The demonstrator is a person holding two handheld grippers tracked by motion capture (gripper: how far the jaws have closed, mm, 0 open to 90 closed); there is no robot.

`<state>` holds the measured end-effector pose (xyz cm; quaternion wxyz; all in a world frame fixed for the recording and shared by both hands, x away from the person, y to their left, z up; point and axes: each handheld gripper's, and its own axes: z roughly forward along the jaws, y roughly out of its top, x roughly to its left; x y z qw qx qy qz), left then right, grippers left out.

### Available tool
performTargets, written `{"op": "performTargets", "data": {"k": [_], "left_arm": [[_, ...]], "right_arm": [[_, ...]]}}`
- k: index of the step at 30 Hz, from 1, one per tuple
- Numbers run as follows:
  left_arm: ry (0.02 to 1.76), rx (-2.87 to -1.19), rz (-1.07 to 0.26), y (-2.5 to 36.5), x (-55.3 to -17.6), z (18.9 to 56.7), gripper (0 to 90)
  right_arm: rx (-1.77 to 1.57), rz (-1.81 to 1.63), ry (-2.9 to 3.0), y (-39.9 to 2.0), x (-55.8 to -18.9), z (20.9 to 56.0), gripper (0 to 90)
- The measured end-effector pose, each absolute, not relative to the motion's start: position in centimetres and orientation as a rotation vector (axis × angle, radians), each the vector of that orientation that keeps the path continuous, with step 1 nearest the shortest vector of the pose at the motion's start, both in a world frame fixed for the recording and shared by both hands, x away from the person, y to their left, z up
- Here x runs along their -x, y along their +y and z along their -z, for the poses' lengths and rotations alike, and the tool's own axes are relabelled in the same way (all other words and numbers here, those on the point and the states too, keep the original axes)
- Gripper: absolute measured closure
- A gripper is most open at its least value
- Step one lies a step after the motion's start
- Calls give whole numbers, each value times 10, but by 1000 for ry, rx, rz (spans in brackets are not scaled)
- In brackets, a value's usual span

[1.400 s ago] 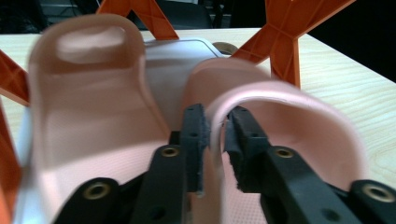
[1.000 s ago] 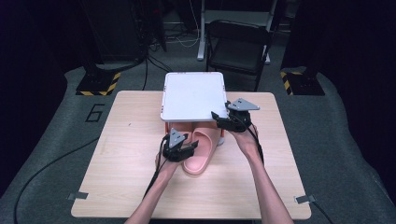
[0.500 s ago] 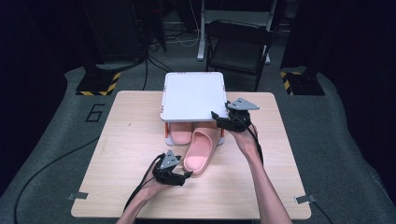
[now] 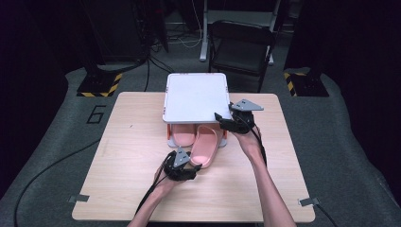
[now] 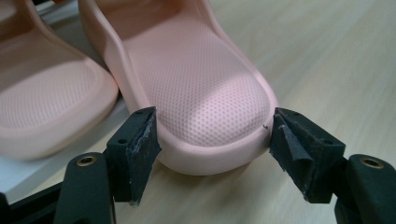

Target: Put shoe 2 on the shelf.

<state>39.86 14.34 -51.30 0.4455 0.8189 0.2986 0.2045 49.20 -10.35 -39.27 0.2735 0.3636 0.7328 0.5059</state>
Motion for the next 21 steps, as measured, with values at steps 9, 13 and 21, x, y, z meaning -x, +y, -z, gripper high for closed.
{"op": "performTargets", "data": {"k": [9, 13, 21], "left_arm": [[767, -1971, -598, 122, -414, 516, 305], [819, -1936, -619, 115, -423, 517, 325], [930, -1896, -656, 108, -444, 517, 326]], "right_arm": [[-978, -1362, 1964, -104, -493, 393, 311], [-976, -1364, 1967, -104, -493, 393, 311], [-974, -1361, 1974, -104, -494, 393, 313]]}}
